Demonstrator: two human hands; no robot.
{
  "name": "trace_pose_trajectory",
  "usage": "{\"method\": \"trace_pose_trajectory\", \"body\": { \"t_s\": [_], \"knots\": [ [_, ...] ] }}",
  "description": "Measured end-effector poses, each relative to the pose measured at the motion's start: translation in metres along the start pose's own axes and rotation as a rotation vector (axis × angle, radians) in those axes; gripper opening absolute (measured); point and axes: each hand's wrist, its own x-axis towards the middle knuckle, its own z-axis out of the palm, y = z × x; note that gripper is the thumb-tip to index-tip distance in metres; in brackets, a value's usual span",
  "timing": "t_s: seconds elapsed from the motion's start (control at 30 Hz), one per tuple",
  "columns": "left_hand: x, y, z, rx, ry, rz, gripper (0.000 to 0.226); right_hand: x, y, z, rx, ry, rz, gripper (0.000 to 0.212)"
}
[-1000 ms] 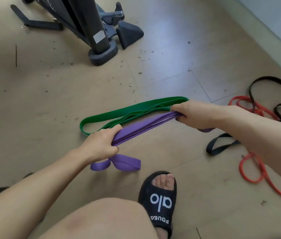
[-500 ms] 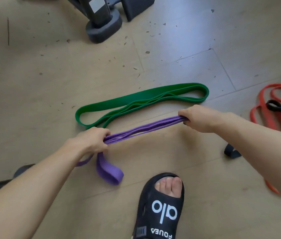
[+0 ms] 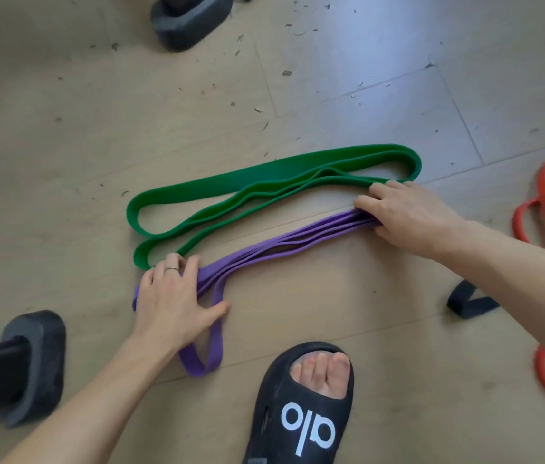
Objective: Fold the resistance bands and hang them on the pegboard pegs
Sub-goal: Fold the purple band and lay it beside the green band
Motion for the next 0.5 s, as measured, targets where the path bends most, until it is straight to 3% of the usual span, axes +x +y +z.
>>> {"method": "trace_pose_trajectory", "body": {
  "t_s": [0.1,0.17,0.37,0.5],
  "knots": [
    [-0.005,0.003,-0.003,-0.006,0.020,-0.022,0.114,0.001,0.000,-0.003,-0.001,-0.034,-0.009,0.039],
    [-0.008,0.004,-0.003,0.016,0.018,-0.011,0.109,0.001,-0.002,-0.004,-0.009,-0.049,-0.011,0.045],
    [0.003,-0.004,-0.002,0.098,0.063,0.050,0.038,-0.004,-0.015,0.001,-0.001,0.045,-0.024,0.045],
    [0.009,-0.018,0.004,0.149,0.180,0.158,0.015,-0.004,-0.018,0.008,0.002,0.169,-0.012,0.026]
  ]
}}
